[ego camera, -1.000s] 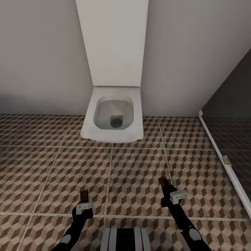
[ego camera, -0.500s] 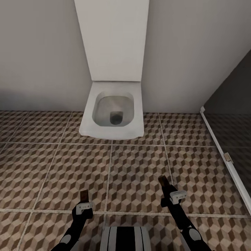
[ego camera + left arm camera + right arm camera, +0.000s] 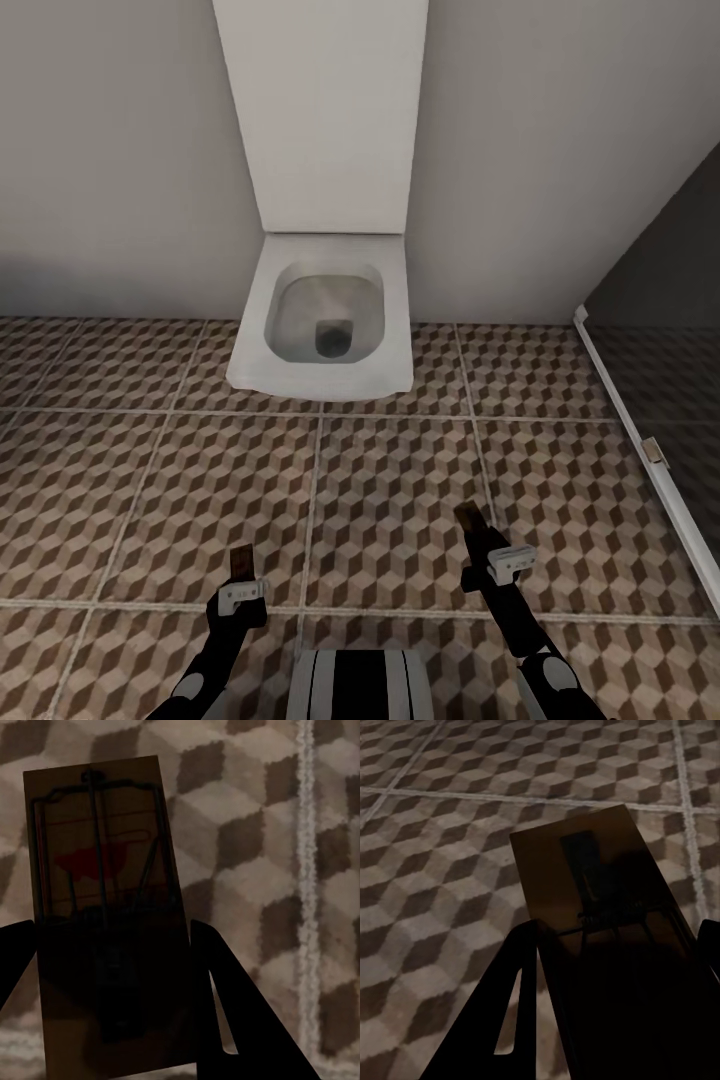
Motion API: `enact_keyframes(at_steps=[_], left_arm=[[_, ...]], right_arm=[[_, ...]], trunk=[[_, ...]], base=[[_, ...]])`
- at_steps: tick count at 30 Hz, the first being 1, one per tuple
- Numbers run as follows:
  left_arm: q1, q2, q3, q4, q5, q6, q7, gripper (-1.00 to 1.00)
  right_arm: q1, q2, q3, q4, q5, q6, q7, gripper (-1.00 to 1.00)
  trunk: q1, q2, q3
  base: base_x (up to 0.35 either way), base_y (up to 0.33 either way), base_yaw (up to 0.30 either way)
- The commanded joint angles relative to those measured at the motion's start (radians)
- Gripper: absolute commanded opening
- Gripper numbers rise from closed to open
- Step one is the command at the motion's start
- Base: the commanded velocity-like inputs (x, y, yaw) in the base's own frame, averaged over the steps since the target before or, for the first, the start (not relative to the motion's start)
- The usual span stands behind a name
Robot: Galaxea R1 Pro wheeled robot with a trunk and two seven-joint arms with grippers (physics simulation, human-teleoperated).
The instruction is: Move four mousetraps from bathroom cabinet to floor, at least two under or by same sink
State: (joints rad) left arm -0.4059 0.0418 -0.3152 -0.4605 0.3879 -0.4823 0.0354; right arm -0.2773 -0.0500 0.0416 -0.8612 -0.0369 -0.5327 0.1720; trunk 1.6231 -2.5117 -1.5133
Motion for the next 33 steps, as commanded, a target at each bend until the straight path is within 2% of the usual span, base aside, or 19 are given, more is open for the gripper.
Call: enact_keyframes(at_steps=[1, 33], left_arm=[[-0.001, 0.001, -0.009, 0.000, 0.006, -0.004, 0.006, -1.00], [-0.001, 0.001, -0.009, -0.003, 0.006, -0.005, 0.006, -1.00]], right_arm=[[0.000, -0.001, 0.001, 0.001, -0.006, -0.003, 0.004, -1.00], [0.000, -0.001, 0.001, 0.003, -0.007, -0.007, 0.004, -1.00]], trunk=[[0.000, 0.000, -0.001], [0.000, 0.000, -0.001]], base=[[0.000, 0.000, 0.000], [0.000, 0.000, 0.000]])
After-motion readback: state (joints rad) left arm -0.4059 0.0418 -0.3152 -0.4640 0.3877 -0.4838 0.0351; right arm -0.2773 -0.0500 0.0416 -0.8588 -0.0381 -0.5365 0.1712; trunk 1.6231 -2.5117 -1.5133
